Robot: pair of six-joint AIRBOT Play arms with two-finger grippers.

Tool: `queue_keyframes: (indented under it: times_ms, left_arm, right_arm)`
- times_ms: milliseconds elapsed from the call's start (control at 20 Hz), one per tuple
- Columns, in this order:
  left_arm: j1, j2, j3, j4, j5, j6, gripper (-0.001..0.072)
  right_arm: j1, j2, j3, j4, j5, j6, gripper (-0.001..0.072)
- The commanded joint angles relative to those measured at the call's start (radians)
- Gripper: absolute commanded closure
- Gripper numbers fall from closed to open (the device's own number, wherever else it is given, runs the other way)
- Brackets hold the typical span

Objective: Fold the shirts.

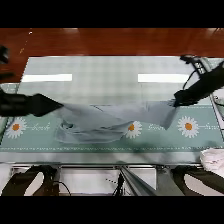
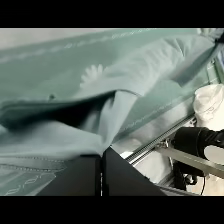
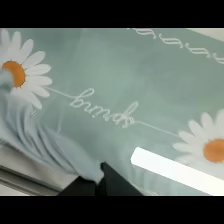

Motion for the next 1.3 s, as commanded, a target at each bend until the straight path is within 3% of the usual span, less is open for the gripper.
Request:
queue_keyframes:
  times_ms: [0, 150, 200, 250, 350, 500, 600, 750, 950, 1150, 1250]
  left_arm:
    - [-0.068, -0.005, -0.28, -0.003, 0.162, 0.051, 0.0686]
    - [-0.112, -0.005, -0.373, -0.003, 0.181, 0.051, 0.0685]
    - [-0.12, -0.005, -0.382, -0.003, 0.19, 0.051, 0.0685]
    - [-0.123, -0.005, -0.382, -0.003, 0.203, 0.051, 0.0685]
    - [-0.123, -0.005, -0.381, -0.006, 0.244, 0.051, 0.0685]
    - [-0.123, -0.005, -0.381, -0.006, 0.26, 0.051, 0.0685]
    - [-0.123, -0.005, -0.381, -0.006, 0.26, 0.051, 0.0685]
    - [-0.123, -0.005, -0.381, -0.006, 0.26, 0.051, 0.0685]
    - [-0.123, -0.005, -0.381, -0.006, 0.26, 0.051, 0.0685]
    - [-0.123, -0.005, -0.381, -0.006, 0.26, 0.05, 0.0685]
    - [-0.123, -0.005, -0.381, -0.006, 0.26, 0.05, 0.0685]
  right_arm:
    - [0.001, -0.21, -0.045, 0.082, -0.088, 0.001, 0.0685]
    - [0.0, -0.253, -0.045, 0.084, -0.208, 0.056, 0.0683]
    - [0.0, -0.252, -0.044, 0.09, -0.234, 0.056, 0.0637]
    - [0.0, -0.252, -0.044, 0.091, -0.24, 0.055, 0.0512]
    - [0.0, -0.249, -0.04, 0.052, -0.206, 0.026, 0.0373]
    - [0.0, -0.209, -0.03, -0.217, -0.119, 0.014, 0.0265]
    - [-0.041, -0.167, -0.046, -0.317, -0.133, 0.021, 0.0261]
    - [-0.195, -0.116, -0.158, -0.07, -0.184, 0.008, 0.0261]
    - [-0.377, -0.049, -0.442, 0.309, -0.307, -0.091, 0.0261]
    - [-0.397, -0.031, -0.65, 0.549, -0.419, -0.192, 0.026]
    - [-0.371, -0.031, -0.695, 0.595, -0.482, -0.203, 0.0259]
